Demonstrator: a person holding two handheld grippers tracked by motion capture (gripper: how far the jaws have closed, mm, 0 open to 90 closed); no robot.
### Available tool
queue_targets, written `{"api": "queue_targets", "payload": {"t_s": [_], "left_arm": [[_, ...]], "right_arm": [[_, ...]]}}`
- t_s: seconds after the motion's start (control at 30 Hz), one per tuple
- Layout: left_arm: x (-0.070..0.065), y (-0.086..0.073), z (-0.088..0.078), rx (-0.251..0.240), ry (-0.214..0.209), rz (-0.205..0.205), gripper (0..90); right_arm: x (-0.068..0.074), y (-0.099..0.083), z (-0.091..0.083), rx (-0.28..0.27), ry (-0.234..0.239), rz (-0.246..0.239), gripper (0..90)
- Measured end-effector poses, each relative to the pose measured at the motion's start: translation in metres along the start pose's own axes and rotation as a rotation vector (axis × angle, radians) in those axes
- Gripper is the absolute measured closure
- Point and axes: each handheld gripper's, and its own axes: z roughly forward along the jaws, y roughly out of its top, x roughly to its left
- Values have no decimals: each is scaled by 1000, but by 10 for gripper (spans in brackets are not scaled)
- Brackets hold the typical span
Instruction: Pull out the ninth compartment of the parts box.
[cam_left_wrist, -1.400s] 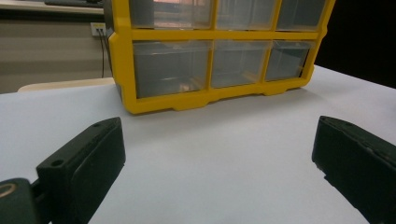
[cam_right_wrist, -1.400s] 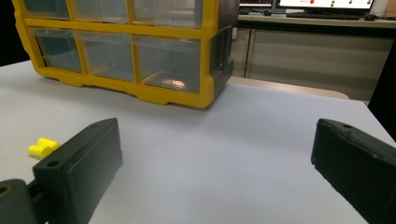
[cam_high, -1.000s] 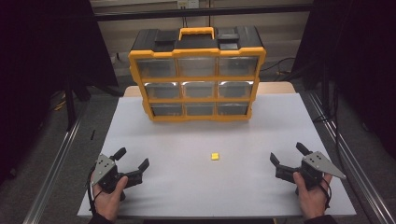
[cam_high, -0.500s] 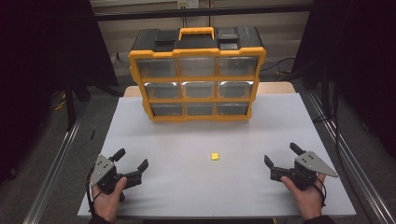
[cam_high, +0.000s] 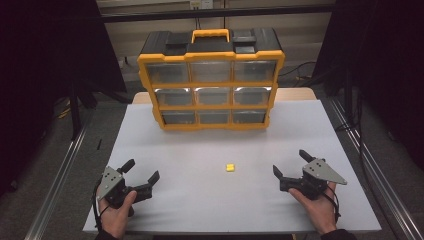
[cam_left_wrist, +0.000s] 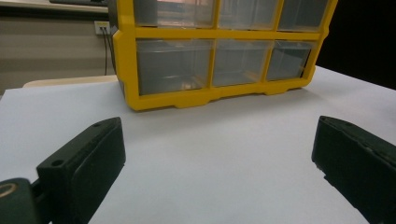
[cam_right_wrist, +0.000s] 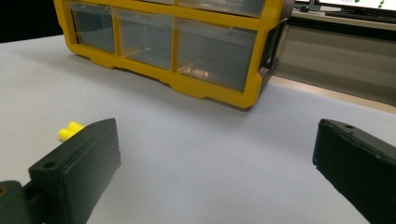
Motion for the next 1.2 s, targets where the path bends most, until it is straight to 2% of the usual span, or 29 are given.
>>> {"api": "queue_targets", "payload": {"t_s": [0.17,0.2,0.27,0.43,0.47,0.53,0.57,0.6,0.77,1.2], "left_arm": [[1,0,0,5,3,0,28],[0,-1,0,12,13,-8,32],[1,-2,0,20,2,-31,39],[1,-1,0,7,8,-17,38],[2,0,0,16,4,0,38],[1,-1,1,13,5,-4,38],[-1,0,0,10,10,13,39],[-2,1,-1,13,8,28,38],[-2,0,-2,10,12,6,38],[0,1,-1,13,8,8,38]], "right_arm": [[2,2,5,-2,5,-11,5],[3,2,6,-4,6,-9,5],[3,4,9,-10,4,-17,5],[5,7,17,-13,21,-13,6],[7,9,23,-1,23,-7,11],[7,10,25,6,24,-4,11],[9,12,30,14,37,14,11],[10,13,32,16,38,10,11],[14,19,43,13,45,16,11],[18,30,64,6,63,7,0]]}}
